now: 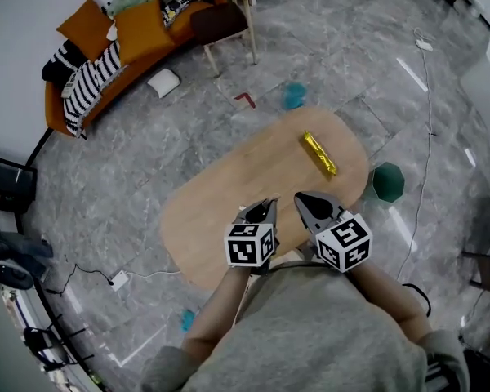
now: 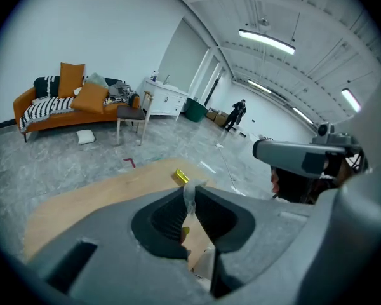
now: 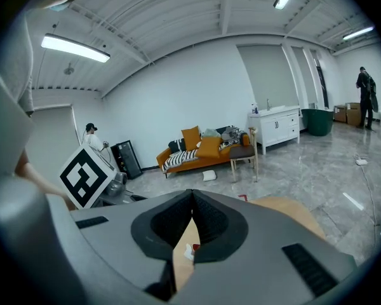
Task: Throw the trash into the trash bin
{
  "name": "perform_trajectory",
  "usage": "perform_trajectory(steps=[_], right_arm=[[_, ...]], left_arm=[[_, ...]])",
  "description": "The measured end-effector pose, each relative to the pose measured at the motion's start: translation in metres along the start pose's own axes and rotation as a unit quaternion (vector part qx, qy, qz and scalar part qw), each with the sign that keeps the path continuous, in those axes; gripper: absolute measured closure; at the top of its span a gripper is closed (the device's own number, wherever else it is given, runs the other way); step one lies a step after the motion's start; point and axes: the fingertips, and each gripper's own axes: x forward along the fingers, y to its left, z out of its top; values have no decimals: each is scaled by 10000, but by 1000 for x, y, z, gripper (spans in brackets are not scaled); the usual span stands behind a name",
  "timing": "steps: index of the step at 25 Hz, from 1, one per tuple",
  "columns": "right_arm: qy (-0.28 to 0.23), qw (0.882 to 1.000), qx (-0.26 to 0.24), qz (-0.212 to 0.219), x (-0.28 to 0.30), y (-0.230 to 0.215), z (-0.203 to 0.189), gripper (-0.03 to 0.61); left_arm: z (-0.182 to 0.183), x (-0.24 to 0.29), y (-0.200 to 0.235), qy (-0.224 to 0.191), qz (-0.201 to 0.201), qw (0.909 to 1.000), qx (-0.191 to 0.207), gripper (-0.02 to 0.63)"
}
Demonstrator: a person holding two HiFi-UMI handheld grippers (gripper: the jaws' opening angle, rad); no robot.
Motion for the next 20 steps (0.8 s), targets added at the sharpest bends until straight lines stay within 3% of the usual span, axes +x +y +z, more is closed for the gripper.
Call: perform_trajectory(steps=[10, 20], right_arm=[[-203, 9985, 256, -441, -26, -39, -1, 569], [-291, 9984, 210, -438, -55, -87, 6, 569]], left_arm=[[14, 28, -33, 90, -316, 9988, 361, 566], [27, 58, -79, 23, -290, 9989, 375, 566]])
